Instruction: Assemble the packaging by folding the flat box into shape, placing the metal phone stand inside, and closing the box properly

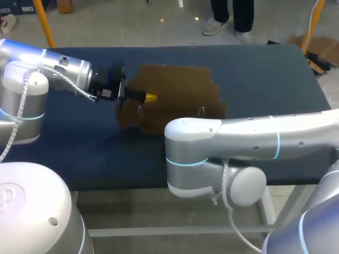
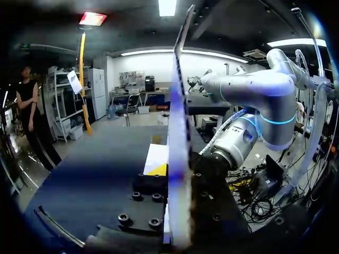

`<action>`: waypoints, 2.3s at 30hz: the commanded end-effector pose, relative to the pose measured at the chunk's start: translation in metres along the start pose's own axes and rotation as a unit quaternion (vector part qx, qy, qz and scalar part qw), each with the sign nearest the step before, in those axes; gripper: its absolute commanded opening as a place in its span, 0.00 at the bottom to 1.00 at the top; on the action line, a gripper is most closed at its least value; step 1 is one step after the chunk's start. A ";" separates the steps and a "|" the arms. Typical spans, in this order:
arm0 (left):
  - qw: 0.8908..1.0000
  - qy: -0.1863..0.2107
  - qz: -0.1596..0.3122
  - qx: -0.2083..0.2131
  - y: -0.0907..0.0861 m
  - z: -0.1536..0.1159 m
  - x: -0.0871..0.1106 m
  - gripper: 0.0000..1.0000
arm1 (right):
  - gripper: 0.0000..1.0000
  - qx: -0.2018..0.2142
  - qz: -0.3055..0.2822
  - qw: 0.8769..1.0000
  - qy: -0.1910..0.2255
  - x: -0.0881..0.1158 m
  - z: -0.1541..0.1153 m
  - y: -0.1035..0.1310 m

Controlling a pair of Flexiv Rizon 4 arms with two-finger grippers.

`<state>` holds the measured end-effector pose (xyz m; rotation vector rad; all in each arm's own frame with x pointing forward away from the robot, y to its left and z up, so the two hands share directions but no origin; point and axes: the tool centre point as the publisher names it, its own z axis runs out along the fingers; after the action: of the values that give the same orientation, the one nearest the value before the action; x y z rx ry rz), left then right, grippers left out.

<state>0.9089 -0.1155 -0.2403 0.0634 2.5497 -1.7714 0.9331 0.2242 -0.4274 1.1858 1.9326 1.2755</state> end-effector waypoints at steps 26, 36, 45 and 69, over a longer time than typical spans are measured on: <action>1.000 0.000 -0.004 0.006 0.002 -0.008 -0.001 0.00 | 0.00 0.000 0.000 1.000 -0.006 0.004 0.003 -0.002; 1.000 -0.001 -0.005 0.002 0.004 -0.009 -0.001 0.00 | 0.00 0.000 0.000 1.000 -0.006 0.004 0.003 -0.002; 1.000 -0.001 -0.008 -0.003 0.005 -0.009 -0.002 0.00 | 0.00 0.000 0.000 1.000 -0.006 0.004 0.003 -0.002; 1.000 -0.001 -0.010 -0.006 0.006 -0.008 -0.004 0.00 | 0.00 -0.022 -0.006 1.000 -0.016 0.003 -0.013 0.009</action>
<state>0.9124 -0.1083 -0.2404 0.0325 2.5611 -1.7671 0.9357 0.2210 -0.4157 1.1693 1.8997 1.2786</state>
